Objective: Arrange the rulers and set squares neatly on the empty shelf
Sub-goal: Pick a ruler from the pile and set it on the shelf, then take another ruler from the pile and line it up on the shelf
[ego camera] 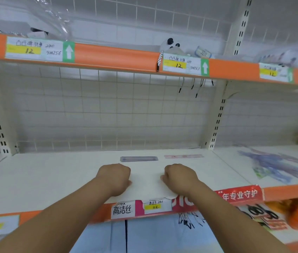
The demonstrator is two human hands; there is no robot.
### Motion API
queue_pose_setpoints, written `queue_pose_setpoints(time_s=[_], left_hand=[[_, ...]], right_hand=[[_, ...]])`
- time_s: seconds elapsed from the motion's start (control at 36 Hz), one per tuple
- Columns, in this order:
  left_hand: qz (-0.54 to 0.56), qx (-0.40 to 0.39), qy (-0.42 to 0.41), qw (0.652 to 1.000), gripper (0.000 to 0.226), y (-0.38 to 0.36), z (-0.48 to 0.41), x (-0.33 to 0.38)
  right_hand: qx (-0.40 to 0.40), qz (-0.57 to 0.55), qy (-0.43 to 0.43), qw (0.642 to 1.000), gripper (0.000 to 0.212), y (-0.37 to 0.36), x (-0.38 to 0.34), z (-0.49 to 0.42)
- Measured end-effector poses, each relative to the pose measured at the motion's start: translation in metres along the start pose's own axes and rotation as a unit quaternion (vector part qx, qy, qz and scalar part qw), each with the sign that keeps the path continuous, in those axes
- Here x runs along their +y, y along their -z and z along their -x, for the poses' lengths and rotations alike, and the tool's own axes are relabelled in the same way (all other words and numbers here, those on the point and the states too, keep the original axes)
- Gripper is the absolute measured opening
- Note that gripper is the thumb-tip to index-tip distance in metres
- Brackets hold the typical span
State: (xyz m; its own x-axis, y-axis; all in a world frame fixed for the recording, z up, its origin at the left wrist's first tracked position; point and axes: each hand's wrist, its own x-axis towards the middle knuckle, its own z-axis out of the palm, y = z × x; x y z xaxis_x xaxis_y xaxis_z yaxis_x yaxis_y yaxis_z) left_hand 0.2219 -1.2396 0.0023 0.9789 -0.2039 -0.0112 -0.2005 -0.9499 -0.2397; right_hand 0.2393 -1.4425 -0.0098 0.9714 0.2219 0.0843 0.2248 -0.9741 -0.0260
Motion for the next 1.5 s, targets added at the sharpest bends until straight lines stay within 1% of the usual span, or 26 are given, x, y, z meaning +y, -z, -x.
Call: queue_pose_setpoints(time_s=[0.17,0.33,0.47,0.58,0.78,1.08,1.28,1.39,1.5], left_hand=[[0.003,-0.001,-0.001,1.0,0.034,0.014,-0.011,0.044],[0.016,-0.002,0.0,1.0,0.034,0.037,-0.025,0.105],[0.024,0.014,-0.002,1.0,0.034,0.055,-0.031,0.163],[0.03,0.018,-0.003,0.999,0.033,0.062,-0.036,0.203],[0.042,0.008,-0.01,0.999,0.034,0.074,-0.051,0.259],[0.035,0.024,-0.049,0.998,0.035,0.093,-0.087,0.319],[0.037,0.033,-0.076,0.996,0.036,0.098,-0.125,0.349],[0.027,0.035,-0.087,0.995,0.035,0.101,-0.149,0.363],[0.018,0.041,-0.097,0.994,0.036,0.104,-0.174,0.372]], right_hand=[[0.01,0.001,0.003,1.0,0.025,0.005,0.046,0.01],[0.009,0.0,0.006,1.0,0.025,0.013,0.109,0.026],[0.012,0.017,0.007,1.0,0.032,0.018,0.166,0.039],[0.01,0.016,0.008,1.0,0.029,0.019,0.206,0.05],[0.012,0.015,0.007,1.0,0.034,0.018,0.259,0.066],[0.015,0.013,-0.021,1.0,0.034,0.015,0.319,0.068],[0.03,0.021,-0.03,0.999,0.034,0.011,0.352,0.051],[0.017,0.014,-0.031,0.999,0.034,0.011,0.372,0.035],[0.019,0.035,-0.033,0.999,0.027,0.015,0.39,0.018]])
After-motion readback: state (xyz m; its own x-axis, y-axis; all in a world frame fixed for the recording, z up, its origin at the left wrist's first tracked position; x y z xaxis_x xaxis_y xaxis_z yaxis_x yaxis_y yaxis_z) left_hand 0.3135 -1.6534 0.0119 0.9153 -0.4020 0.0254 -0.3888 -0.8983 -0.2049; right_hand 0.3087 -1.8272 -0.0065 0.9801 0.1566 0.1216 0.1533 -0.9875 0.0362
